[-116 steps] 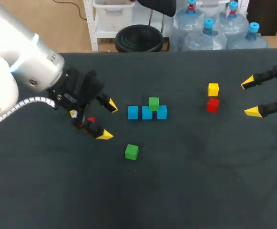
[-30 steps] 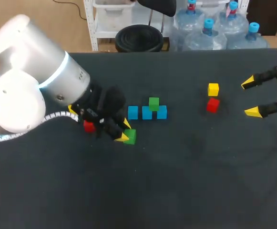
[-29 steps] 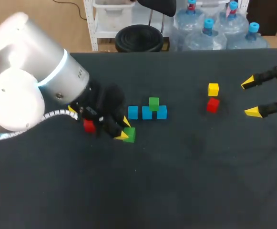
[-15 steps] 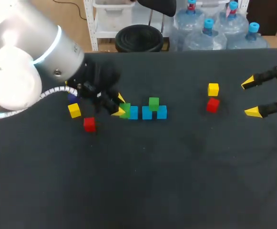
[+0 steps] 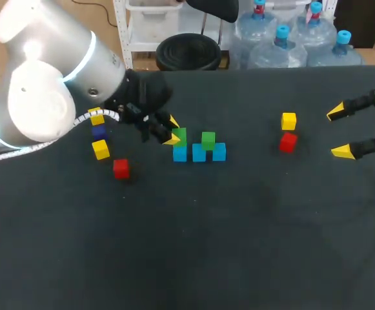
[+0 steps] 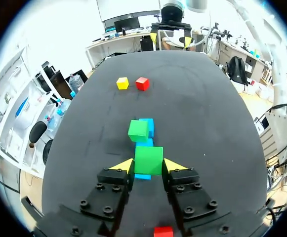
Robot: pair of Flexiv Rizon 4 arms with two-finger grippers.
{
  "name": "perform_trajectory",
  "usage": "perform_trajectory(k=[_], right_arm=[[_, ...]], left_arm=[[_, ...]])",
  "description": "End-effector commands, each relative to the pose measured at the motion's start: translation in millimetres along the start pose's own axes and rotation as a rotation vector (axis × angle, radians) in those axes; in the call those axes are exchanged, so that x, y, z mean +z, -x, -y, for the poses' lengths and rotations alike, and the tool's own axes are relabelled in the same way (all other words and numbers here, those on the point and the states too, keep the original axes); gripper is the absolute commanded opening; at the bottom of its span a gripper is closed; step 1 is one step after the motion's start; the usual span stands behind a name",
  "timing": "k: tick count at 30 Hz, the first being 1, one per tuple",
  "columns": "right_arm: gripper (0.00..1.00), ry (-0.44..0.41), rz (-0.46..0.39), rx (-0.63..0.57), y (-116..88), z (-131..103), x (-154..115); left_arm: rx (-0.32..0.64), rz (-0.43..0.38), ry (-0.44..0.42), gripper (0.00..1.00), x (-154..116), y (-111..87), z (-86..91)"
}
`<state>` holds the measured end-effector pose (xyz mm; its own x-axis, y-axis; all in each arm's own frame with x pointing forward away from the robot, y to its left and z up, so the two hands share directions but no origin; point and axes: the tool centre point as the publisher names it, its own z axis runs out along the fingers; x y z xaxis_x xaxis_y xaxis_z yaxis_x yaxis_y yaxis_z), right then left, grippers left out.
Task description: Place the blue cubes, place green cubes on the blue cubes, place the yellow cubes on the green cubes, then place the red cubes on the yellow cubes, and place purple cube on the red cubes.
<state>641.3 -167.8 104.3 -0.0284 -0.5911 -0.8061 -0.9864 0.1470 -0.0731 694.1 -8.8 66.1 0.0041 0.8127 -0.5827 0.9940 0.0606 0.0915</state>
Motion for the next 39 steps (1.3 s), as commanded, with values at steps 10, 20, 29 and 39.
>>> perform_trajectory(k=[10,20,29,39], right_arm=[[1.0,0.0,0.001,-0.001,0,0,1],[1.0,0.0,0.001,-0.001,0,0,1],[1.0,0.0,0.001,-0.001,0,0,1],[1.0,0.0,0.001,-0.001,0,0,1]], left_arm=[[0.021,0.035,-0.035,0.0,20,7.9,-13.7],[0.023,0.034,-0.05,0.0,29,6.2,-17.1],[0.028,0.021,-0.059,0.0,32,3.8,-17.3],[0.028,0.009,-0.065,0.0,33,0.7,-16.9]])
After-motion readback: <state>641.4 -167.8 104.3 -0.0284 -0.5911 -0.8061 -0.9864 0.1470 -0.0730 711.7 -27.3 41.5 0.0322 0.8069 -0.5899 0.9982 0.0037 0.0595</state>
